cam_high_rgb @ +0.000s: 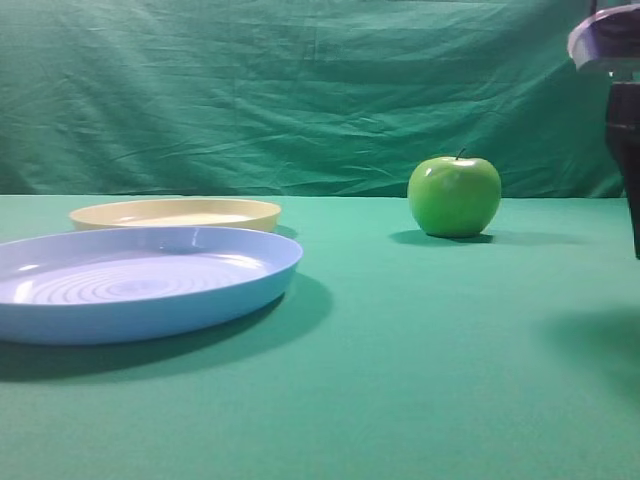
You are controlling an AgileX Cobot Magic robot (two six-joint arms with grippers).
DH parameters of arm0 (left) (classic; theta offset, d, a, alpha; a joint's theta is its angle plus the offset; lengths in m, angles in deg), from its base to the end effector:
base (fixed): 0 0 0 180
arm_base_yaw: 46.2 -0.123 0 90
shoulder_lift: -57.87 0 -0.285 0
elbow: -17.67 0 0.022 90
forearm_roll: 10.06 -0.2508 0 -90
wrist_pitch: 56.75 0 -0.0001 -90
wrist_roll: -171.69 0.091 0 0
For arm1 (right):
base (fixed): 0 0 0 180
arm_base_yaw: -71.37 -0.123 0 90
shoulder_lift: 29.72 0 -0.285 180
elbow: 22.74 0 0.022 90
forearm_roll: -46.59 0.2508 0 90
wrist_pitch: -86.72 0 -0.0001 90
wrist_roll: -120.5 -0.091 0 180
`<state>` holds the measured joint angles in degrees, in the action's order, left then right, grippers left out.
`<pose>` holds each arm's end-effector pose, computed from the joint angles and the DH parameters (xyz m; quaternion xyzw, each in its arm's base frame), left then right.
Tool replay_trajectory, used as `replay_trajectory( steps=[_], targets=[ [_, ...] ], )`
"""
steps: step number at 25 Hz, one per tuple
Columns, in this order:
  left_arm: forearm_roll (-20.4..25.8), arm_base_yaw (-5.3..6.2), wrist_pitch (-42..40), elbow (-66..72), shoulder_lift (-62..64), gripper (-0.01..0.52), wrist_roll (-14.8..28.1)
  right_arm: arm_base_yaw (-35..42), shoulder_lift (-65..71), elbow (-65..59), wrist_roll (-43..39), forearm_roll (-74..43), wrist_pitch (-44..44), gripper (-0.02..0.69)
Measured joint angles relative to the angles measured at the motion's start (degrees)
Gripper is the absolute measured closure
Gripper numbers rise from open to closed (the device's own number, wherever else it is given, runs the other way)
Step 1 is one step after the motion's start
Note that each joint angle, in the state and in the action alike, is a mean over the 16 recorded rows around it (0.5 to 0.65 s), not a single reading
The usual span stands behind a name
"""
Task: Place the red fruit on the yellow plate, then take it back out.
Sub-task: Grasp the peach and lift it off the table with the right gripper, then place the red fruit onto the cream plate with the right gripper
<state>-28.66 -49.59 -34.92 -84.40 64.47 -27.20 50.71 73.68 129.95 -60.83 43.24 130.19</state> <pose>0.0508 0.0139 0.1776 -0.0701 0.7914 0.0570 0.6046 0.2630 0.0953 0.1629 -0.1875 0.9807 -0.0111 0.0538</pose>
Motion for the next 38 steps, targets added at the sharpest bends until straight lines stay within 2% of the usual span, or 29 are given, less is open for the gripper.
replay_trajectory(
  steps=[6,10,16,23,31,38],
  targets=[
    [0.0,0.00,0.0,0.0,0.0,0.514,0.0,0.0,-0.3,3.9,0.1,-0.1,2.1,0.379],
    [0.0,0.00,0.0,0.0,0.0,0.514,0.0,-0.3,-1.5,9.4,1.2,-0.1,4.4,0.444],
    [0.0,0.00,0.0,0.0,0.0,0.514,0.0,-3.2,-3.0,21.3,4.4,-0.2,6.9,0.458],
    [0.0,0.00,0.0,0.0,0.0,0.514,0.0,-10.2,0.0,35.5,9.2,0.0,6.2,0.467],
    [0.0,0.00,0.0,0.0,0.0,0.514,0.0,-18.9,12.1,49.6,13.9,1.7,2.8,0.467],
    [0.0,0.00,0.0,0.0,0.0,0.514,0.0,-23.1,26.3,59.5,17.4,4.4,-0.9,0.467]
  ],
)
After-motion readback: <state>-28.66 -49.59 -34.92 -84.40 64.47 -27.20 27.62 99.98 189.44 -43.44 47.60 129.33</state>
